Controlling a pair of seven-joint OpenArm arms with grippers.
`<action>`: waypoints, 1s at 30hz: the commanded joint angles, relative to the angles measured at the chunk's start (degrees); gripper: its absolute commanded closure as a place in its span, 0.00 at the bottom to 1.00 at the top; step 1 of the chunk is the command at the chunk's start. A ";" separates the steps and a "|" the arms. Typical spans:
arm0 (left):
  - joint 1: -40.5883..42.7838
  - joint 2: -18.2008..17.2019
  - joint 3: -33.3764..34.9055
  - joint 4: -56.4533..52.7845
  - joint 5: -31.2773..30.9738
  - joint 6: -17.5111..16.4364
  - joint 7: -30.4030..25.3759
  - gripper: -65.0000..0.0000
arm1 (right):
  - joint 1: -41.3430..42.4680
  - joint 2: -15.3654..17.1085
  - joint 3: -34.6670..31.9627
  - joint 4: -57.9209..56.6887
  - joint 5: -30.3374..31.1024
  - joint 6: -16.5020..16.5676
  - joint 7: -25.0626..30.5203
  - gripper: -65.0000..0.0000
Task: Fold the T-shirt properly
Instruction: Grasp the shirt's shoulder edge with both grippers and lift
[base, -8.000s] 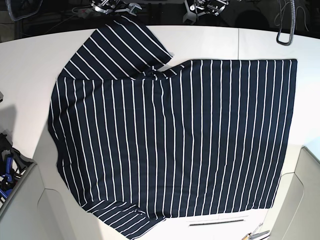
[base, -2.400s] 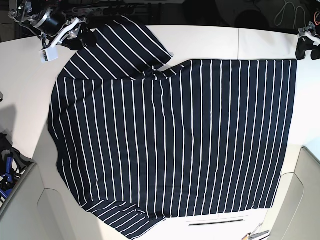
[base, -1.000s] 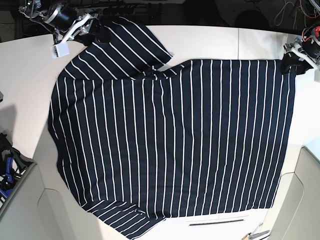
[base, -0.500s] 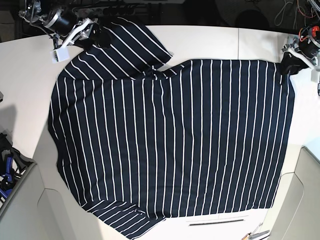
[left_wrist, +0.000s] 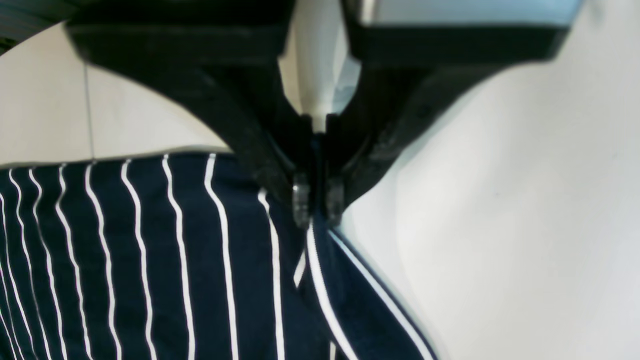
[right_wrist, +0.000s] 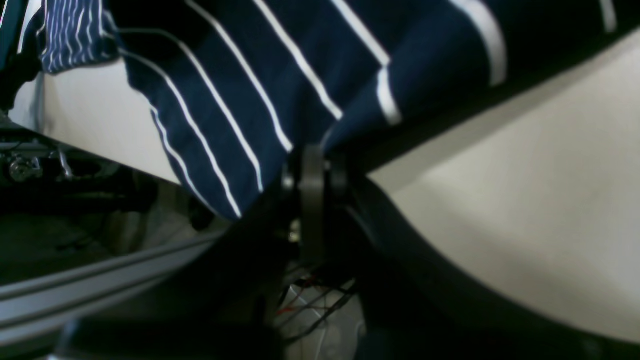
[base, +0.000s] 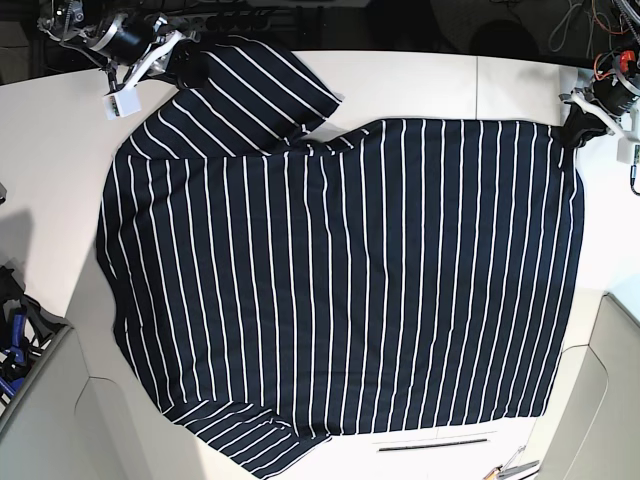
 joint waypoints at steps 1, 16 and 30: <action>0.20 -0.98 -1.16 1.05 -0.28 -0.93 -0.26 1.00 | -0.20 0.31 0.15 0.87 0.74 0.28 0.26 1.00; -1.33 -1.57 -7.89 7.34 -2.34 -0.93 -0.22 1.00 | 0.48 0.35 7.61 18.05 6.51 1.51 -5.46 1.00; -15.23 -1.57 -7.54 4.20 3.43 -0.93 -0.24 1.00 | 18.56 0.37 11.34 10.73 6.03 1.51 -5.27 1.00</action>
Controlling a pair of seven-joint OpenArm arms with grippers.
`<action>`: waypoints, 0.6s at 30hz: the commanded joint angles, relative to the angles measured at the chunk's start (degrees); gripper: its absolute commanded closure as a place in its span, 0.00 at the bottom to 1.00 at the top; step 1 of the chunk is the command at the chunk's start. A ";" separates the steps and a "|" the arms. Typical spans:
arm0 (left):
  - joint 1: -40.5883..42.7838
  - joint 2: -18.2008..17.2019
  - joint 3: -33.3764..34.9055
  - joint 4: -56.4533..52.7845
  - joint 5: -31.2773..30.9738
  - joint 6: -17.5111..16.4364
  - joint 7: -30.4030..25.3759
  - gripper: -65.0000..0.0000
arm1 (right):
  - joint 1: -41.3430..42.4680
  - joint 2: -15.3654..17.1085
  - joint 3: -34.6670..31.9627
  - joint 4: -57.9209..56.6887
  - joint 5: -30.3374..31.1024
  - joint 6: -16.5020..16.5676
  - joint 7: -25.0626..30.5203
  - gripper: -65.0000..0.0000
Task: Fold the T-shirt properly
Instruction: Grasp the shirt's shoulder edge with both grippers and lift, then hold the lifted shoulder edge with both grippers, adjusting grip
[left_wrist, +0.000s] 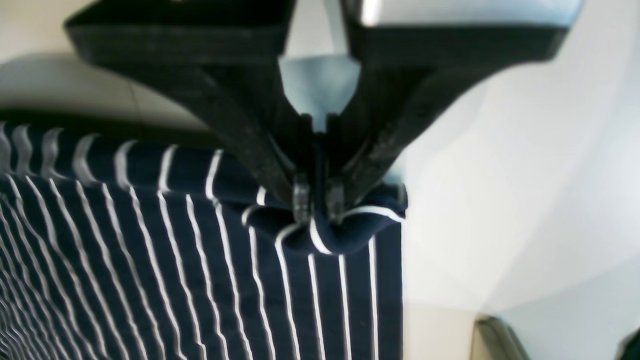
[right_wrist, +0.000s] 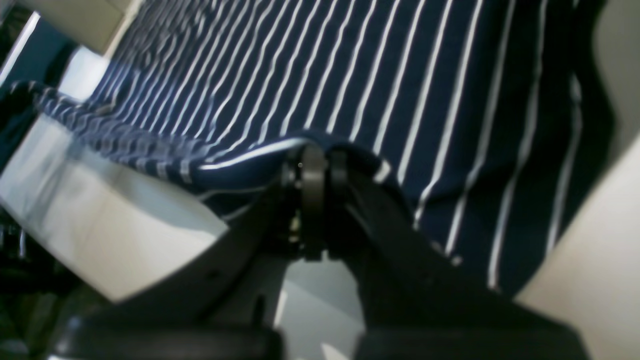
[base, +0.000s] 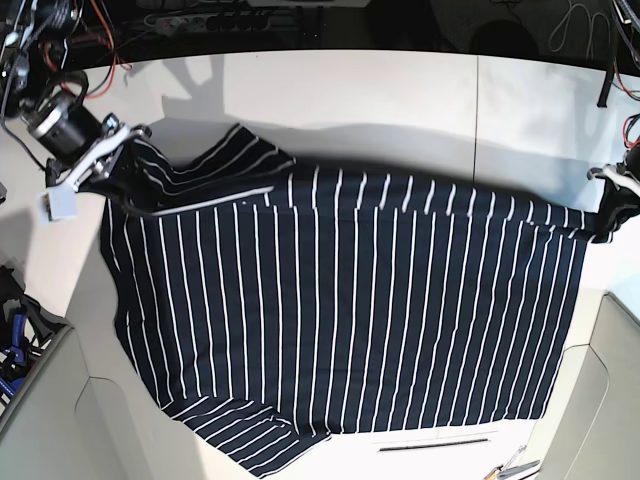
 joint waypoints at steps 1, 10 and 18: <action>-1.44 -1.40 -0.33 -0.31 -0.39 -0.28 -1.36 1.00 | 2.60 0.66 0.15 -0.63 1.07 -0.04 1.42 1.00; -9.20 -1.07 4.24 -7.21 3.78 -0.28 -6.32 1.00 | 19.98 0.66 -1.27 -16.61 -1.90 0.37 1.44 1.00; -19.58 -1.07 11.61 -17.79 9.42 0.04 -9.11 1.00 | 31.89 0.63 -4.39 -30.51 -6.45 0.37 1.90 1.00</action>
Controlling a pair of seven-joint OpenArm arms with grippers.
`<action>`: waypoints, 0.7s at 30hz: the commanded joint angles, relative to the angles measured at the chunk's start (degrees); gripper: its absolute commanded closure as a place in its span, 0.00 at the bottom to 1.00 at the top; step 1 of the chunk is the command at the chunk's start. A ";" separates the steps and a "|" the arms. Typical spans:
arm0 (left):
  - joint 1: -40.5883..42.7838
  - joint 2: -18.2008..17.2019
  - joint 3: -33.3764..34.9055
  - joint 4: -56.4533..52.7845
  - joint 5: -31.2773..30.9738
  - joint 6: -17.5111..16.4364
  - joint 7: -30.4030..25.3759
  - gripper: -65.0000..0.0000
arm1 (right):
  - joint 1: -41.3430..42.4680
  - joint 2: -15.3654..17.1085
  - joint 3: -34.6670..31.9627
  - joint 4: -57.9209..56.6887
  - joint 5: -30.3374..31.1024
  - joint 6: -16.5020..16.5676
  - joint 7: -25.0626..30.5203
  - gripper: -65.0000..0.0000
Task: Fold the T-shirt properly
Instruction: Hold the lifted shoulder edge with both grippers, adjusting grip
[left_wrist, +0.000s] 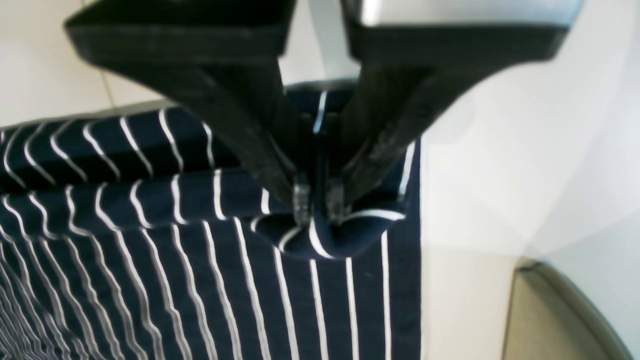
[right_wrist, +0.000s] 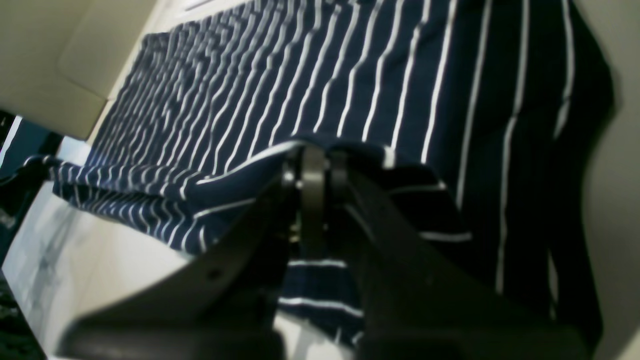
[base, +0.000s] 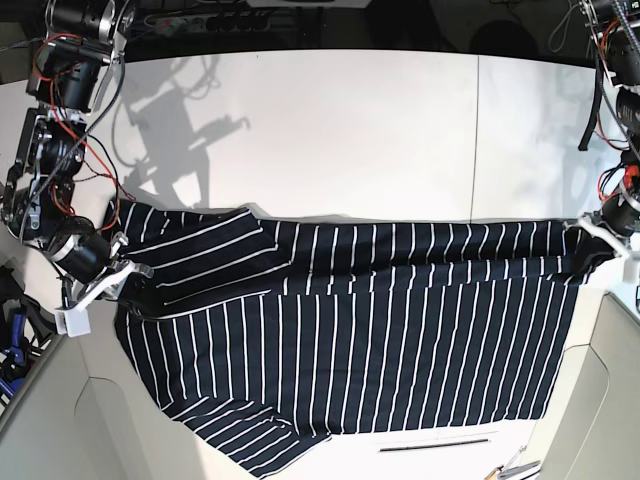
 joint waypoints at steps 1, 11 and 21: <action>-2.12 -1.40 -0.02 -0.72 -0.92 -0.17 -1.66 1.00 | 2.32 0.66 -0.22 -0.48 0.39 0.26 1.95 1.00; -6.38 -0.39 0.52 -7.37 -0.76 -0.33 -3.98 1.00 | 4.46 0.59 -0.57 -10.40 -4.22 0.24 8.31 1.00; -6.38 0.79 0.50 -7.34 -1.03 -0.07 -3.28 0.65 | 4.37 0.83 -0.46 -12.50 -6.29 0.02 9.31 0.46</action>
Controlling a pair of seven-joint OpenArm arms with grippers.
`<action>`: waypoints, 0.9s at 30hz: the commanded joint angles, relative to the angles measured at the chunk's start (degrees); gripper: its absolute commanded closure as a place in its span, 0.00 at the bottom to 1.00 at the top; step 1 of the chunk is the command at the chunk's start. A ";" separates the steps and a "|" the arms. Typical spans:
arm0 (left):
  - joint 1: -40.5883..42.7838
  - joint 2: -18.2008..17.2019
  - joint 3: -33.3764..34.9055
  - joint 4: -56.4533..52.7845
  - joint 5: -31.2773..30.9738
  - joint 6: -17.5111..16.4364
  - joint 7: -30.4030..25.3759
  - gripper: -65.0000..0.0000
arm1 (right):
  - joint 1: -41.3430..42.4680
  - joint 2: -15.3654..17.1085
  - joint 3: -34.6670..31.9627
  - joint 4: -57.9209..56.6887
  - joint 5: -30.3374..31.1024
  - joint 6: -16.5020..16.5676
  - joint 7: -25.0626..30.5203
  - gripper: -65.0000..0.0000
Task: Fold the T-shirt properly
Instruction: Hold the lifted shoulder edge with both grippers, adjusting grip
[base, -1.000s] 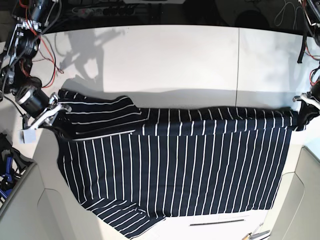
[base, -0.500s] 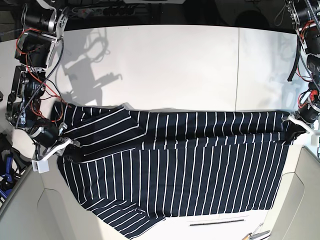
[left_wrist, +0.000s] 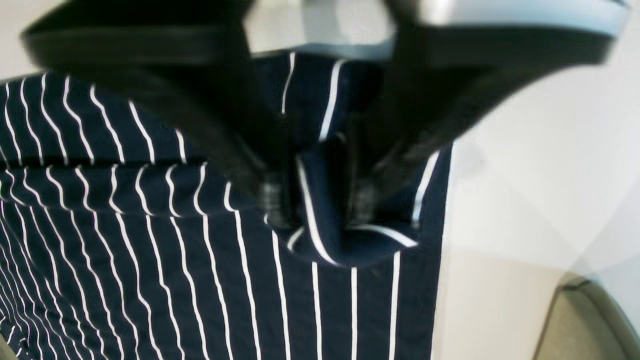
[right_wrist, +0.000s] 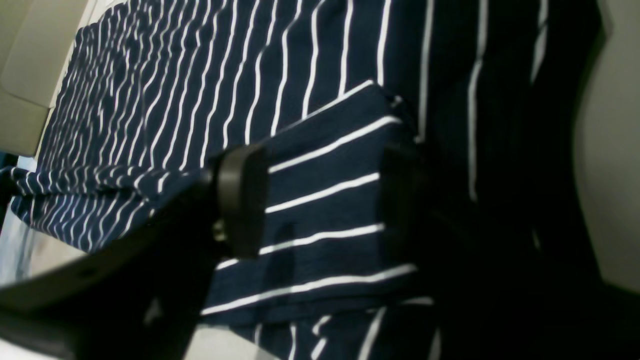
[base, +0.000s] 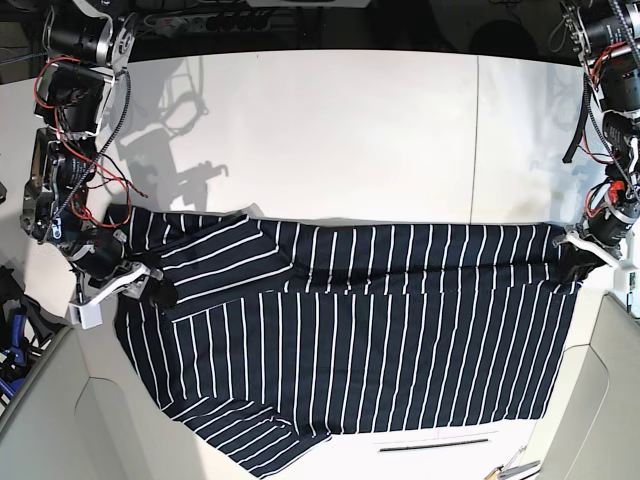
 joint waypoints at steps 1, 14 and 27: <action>-1.27 -1.49 -0.44 0.81 -1.40 -0.13 0.33 0.60 | 1.42 0.81 0.46 1.18 0.92 0.22 0.68 0.46; 1.22 -1.88 -15.23 0.83 -15.52 -0.58 16.31 0.57 | -4.37 2.49 16.68 8.68 3.34 -0.07 -6.01 0.46; 4.31 -0.46 -15.13 0.02 -14.58 -0.58 14.38 0.40 | -14.80 3.32 17.31 7.98 6.78 -0.20 -3.10 0.46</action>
